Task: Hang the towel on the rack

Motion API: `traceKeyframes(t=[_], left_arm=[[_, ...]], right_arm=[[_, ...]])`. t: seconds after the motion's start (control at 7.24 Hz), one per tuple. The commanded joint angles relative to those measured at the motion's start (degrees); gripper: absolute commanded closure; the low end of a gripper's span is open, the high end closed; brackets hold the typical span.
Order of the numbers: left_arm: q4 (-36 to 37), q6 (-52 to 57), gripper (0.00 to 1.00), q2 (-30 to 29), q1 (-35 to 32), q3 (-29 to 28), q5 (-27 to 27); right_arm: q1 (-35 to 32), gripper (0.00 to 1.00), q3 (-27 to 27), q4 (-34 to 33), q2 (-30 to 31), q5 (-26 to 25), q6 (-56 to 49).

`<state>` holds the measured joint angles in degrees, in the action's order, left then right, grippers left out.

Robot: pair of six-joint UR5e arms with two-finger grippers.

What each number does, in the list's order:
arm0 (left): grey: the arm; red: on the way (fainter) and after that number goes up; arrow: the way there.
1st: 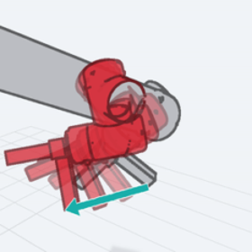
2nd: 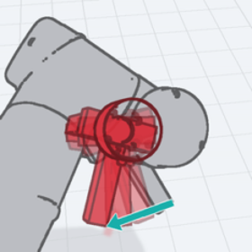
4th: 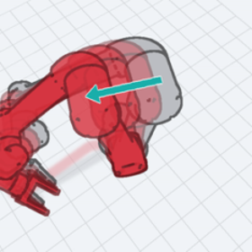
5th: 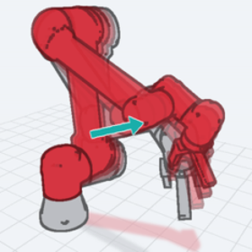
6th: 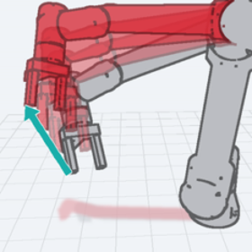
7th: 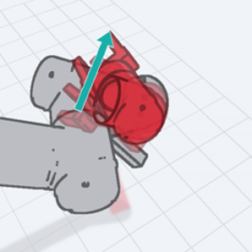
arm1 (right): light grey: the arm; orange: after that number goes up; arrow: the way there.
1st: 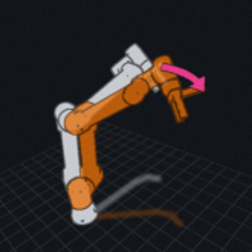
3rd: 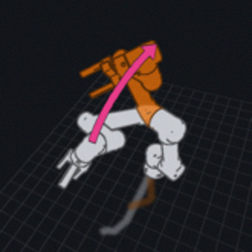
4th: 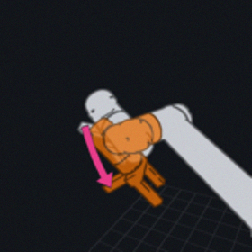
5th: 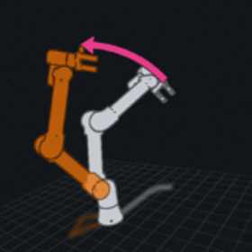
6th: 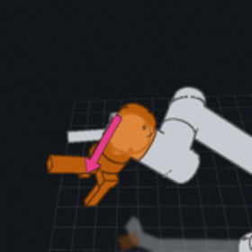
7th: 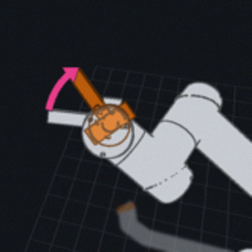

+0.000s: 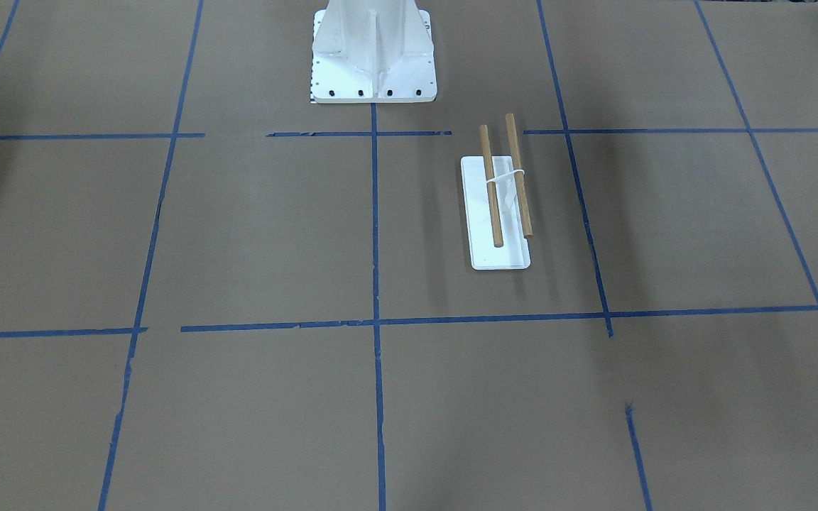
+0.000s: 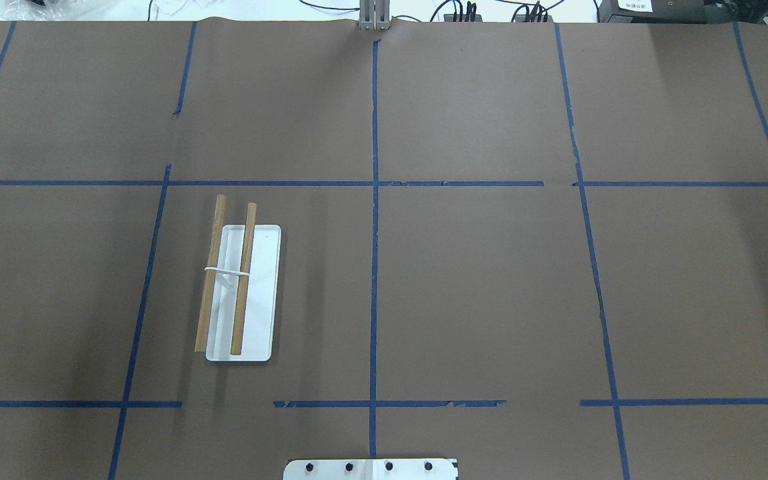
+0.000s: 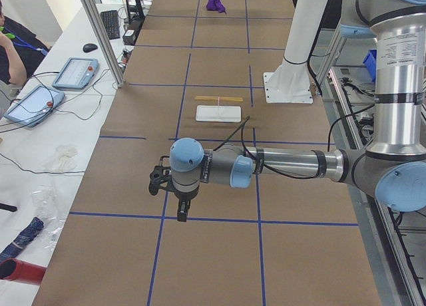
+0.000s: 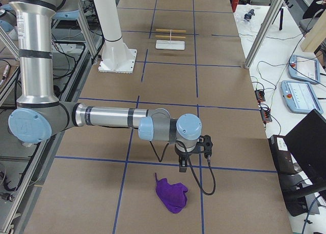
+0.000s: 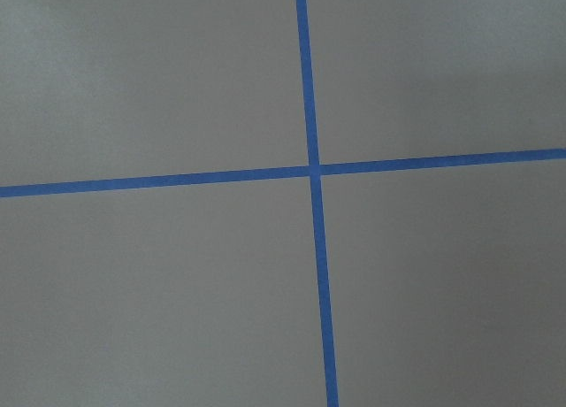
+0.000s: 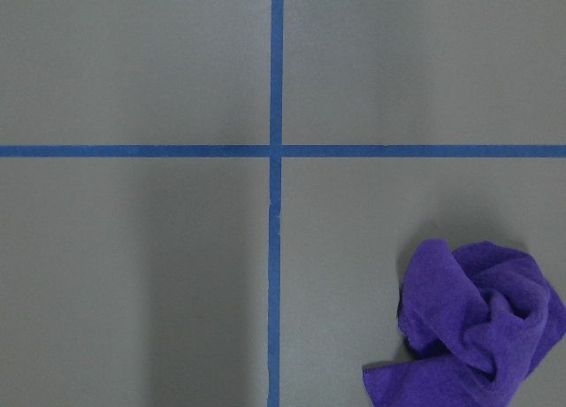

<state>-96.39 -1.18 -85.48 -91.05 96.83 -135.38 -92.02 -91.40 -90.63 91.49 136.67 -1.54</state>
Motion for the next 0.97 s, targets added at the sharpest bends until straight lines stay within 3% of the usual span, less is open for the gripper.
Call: traceKeyframes(t=[0.0,0.28,0.55,0.69,0.83], left_arm=[[-0.1,0.0,0.0,0.0,0.0,0.2,0.0],[-0.1,0.0,0.0,-0.2,0.0,0.6,0.0],[-0.4,0.0,0.0,-0.6,0.0,0.6,0.0],[-0.5,0.0,0.0,-0.5,0.0,0.9,0.0],[-0.5,0.0,0.0,-0.6,0.0,0.9,0.0]], right_arm=[[0.0,0.0,0.2,0.1,-0.4,-0.2,0.0],[0.1,0.0,0.3,0.2,-3.1,-3.7,-0.6],[0.3,0.0,3.5,2.0,-1.9,-3.8,2.6],[0.4,0.0,6.6,7.2,-1.0,-3.8,2.3],[0.4,0.0,13.1,15.7,-1.0,-4.1,-0.2]])
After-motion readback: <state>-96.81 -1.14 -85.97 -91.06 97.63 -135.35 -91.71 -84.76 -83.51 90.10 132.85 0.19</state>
